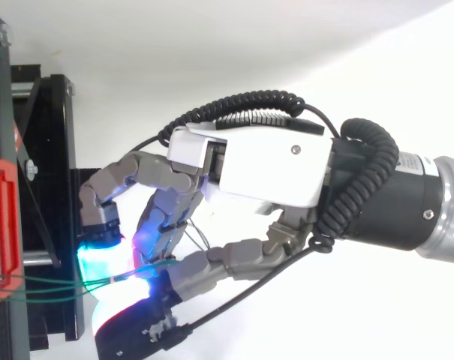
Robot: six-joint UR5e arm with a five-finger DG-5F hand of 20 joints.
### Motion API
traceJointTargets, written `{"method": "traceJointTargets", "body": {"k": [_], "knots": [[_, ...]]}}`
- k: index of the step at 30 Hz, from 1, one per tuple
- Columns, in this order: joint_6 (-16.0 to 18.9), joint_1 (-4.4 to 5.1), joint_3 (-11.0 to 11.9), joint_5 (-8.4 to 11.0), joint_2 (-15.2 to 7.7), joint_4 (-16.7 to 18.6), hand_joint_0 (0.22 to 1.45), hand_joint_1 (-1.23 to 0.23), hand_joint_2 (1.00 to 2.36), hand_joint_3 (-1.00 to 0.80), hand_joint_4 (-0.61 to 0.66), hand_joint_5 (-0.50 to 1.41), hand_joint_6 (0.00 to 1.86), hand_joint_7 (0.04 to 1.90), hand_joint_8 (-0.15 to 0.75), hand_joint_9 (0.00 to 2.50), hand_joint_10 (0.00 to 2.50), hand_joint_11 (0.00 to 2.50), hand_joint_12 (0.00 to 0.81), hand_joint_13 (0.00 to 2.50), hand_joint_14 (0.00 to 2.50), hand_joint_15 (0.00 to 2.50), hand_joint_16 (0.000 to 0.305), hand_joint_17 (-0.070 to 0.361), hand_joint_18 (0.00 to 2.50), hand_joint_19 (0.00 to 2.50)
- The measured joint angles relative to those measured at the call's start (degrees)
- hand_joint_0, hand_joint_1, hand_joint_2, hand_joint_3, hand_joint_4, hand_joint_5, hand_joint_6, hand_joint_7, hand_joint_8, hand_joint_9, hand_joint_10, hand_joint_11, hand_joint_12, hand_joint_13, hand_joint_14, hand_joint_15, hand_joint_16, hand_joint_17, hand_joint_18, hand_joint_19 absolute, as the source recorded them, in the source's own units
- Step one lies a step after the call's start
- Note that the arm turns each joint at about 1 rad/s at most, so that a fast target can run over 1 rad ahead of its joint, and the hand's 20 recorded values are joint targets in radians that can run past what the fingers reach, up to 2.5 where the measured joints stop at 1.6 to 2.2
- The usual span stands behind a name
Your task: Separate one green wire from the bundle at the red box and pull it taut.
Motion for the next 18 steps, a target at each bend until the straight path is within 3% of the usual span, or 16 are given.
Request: {"method": "traceJointTargets", "body": {"k": [4,8,14,18], "knots": [[0.09,0.02,-0.1,0.06,0.0,0.18,0.57,-0.76,1.0,-0.5,0.23,-0.21,0.9,1.16,0.379,1.16,0.02,1.19,0.378,1.18,0.02,0.69,0.06,0.135,0.93,0.44],[0.15,0.02,-0.12,0.05,-0.01,0.22,0.57,-0.73,1.0,-0.5,0.23,-0.21,0.9,1.14,0.367,1.17,0.02,1.18,0.384,1.19,0.02,0.69,0.06,0.136,0.94,0.44],[0.16,-0.04,-0.13,0.0,0.01,0.24,0.6,-0.52,1.0,-0.5,0.22,-0.2,0.88,1.17,0.366,1.21,0.02,1.18,0.383,1.21,0.03,0.7,0.06,0.134,0.95,0.47],[0.16,-0.06,-0.32,0.0,-0.02,0.3,0.61,-0.55,1.01,-0.39,0.2,-0.2,0.88,1.21,0.362,1.2,0.03,1.2,0.387,1.21,0.03,0.7,0.06,0.135,0.94,0.48]]}}
